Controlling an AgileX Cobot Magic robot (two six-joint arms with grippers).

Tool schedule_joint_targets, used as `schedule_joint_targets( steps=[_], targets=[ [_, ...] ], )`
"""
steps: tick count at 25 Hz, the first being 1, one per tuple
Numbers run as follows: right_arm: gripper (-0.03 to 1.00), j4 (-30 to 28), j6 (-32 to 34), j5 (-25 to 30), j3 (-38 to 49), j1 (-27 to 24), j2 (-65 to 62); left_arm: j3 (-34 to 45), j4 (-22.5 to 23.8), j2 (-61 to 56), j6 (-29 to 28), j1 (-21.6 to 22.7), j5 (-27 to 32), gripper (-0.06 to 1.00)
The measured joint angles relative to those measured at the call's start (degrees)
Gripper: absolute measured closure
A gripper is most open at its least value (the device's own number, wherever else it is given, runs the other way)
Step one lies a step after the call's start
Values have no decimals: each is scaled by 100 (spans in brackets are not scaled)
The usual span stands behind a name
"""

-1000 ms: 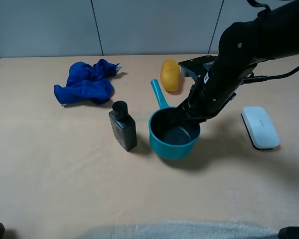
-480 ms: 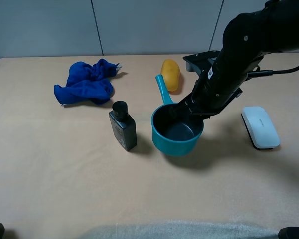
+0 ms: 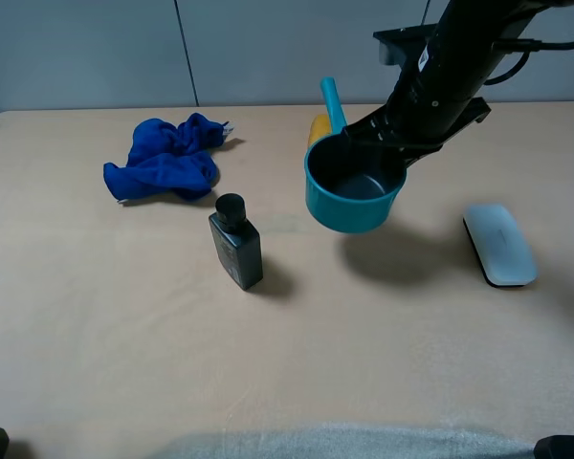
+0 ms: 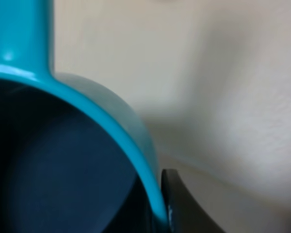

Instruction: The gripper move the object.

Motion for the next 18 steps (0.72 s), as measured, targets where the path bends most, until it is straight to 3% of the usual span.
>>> schedule_joint_targets(
  steps=[18],
  targets=[
    [99, -57, -4, 238, -1271, -963, 564, 0, 0, 0, 0, 0, 0, 2]
  ],
)
